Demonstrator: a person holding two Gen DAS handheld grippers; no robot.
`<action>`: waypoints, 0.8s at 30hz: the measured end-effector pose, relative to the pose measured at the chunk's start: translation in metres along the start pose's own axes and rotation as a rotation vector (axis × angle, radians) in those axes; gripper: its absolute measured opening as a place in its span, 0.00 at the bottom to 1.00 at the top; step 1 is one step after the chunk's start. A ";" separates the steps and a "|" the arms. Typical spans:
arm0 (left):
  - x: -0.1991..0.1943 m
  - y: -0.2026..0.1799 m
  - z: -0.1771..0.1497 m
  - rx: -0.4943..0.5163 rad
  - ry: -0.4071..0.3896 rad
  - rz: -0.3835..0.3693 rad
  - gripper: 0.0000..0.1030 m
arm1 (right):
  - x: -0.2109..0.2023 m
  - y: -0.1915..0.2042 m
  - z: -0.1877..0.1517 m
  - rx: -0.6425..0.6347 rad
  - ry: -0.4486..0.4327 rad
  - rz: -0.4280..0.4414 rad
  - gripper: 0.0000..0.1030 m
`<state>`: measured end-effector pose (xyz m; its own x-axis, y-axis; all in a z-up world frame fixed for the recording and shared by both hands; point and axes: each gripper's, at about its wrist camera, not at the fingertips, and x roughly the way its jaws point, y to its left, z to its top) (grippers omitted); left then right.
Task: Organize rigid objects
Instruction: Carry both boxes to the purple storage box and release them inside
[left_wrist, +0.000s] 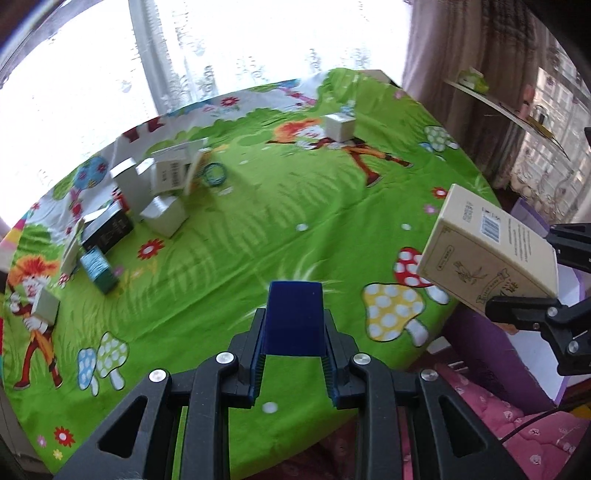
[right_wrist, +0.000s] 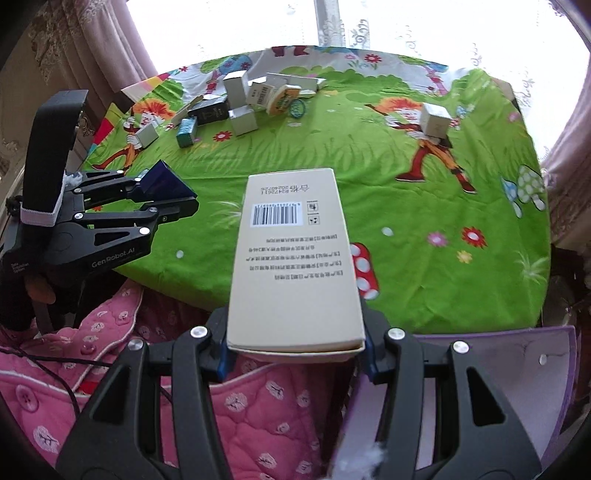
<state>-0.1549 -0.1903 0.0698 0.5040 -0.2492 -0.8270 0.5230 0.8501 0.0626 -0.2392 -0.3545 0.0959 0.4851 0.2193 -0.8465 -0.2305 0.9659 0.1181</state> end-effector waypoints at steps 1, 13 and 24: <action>0.001 -0.010 0.004 0.022 0.002 -0.022 0.27 | -0.004 -0.008 -0.006 0.019 0.002 -0.012 0.54; 0.011 -0.158 0.029 0.397 0.071 -0.255 0.27 | -0.046 -0.091 -0.086 0.224 0.048 -0.181 0.54; 0.040 -0.238 0.026 0.459 0.189 -0.567 0.29 | -0.058 -0.163 -0.148 0.443 0.127 -0.348 0.55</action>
<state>-0.2411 -0.4147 0.0362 -0.0329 -0.4724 -0.8808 0.9219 0.3260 -0.2093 -0.3543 -0.5455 0.0493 0.3579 -0.1134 -0.9269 0.3132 0.9497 0.0048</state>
